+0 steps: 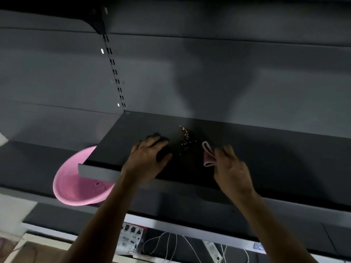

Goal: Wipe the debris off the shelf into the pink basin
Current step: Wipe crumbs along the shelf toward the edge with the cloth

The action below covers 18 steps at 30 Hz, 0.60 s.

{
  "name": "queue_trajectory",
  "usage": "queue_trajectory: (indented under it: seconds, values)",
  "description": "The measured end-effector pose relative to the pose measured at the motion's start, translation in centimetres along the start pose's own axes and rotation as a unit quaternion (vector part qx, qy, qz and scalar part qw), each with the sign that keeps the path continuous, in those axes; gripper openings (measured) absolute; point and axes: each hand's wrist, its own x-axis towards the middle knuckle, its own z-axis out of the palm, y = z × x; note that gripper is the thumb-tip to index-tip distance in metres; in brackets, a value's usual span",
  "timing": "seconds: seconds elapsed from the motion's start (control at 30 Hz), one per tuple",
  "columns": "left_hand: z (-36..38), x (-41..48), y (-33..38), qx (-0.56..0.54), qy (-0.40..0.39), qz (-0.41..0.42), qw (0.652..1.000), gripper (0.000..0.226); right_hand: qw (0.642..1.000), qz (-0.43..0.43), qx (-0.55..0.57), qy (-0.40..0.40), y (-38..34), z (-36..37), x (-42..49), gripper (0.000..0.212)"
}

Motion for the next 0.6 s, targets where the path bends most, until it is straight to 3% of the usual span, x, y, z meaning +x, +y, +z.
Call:
queue_trajectory:
  seconds: [0.1, 0.2, 0.37, 0.47, 0.6]
  values:
    - [0.0, 0.0, -0.2, -0.001, 0.004, 0.016, 1.0, 0.058, 1.0, 0.008, 0.015, -0.024, -4.5, 1.2, 0.5, 0.029]
    - [0.1, -0.1, -0.6, 0.004, -0.031, 0.03, 0.999, 0.058, 0.999, 0.028, 0.042, 0.0, -8.1, 2.5, 1.1, 0.027]
    - [-0.4, 0.3, -2.1, -0.01, -0.065, 0.086, 0.994, 0.054, 0.982, 0.089, 0.165, 0.023, -8.8, 1.8, 1.3, 0.049]
    - [-1.4, 1.1, -4.9, -0.029, -0.102, 0.117, 0.987, 0.055, 0.975, 0.194, 0.085, 0.063, -5.4, -1.1, 0.5, 0.032]
    - [-2.3, 1.7, -8.6, -0.034, -0.11, 0.148, 0.982, 0.053, 0.952, 0.301, -0.045, 0.034, -1.9, -3.4, -1.8, 0.033]
